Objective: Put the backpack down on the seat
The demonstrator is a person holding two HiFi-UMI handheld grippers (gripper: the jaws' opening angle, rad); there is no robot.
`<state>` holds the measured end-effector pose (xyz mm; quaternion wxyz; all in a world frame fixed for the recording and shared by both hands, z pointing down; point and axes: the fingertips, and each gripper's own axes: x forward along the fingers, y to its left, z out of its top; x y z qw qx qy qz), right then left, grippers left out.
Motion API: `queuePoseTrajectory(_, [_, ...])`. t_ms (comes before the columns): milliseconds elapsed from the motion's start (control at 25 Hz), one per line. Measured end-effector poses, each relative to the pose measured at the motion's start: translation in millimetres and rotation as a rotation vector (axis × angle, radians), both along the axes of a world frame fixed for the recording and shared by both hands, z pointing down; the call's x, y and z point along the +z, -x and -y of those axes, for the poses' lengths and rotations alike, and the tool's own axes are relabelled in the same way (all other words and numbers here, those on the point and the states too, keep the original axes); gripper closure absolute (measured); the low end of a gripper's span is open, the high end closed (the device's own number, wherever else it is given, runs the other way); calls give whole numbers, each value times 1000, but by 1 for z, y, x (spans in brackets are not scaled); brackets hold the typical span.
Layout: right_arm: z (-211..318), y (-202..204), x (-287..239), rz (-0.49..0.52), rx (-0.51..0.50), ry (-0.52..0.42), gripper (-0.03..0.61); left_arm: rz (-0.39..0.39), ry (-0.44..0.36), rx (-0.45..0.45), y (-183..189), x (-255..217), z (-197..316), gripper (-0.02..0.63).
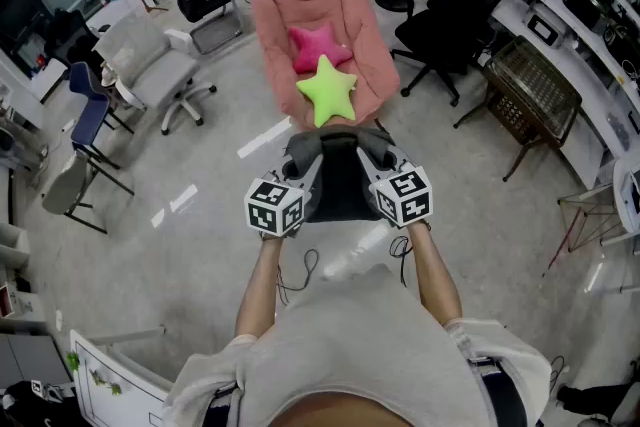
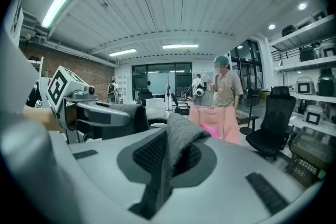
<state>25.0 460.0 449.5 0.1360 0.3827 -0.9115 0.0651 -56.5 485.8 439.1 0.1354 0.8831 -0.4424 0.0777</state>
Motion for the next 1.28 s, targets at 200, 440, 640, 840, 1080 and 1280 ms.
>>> queuePoseTrajectory(200, [6,-4,-2,7,0,-7,552,3,0,-5,-4,-3,6,581])
queuePoseTrajectory(440, [8,-11,0,-1,-3,-9,551,9,1,-9,-10,-2,8,581])
queuePoseTrajectory(640, [5,-14,5,2,-7,-2,551,16,0,-12,-14,0,6,581])
queuePoseTrajectory(840, [2,-24,8,18,-23,16,551,15,6,-27,-25,0,4,581])
queuePoseTrajectory(1080, [-2,-38,8,39,-49,17,551,-5,9,-49,-39,-1,4,581])
queuePoseTrajectory(1280, [6,-47,9,54,-53,4,551,-3,-2,-57,-49,-1,11,581])
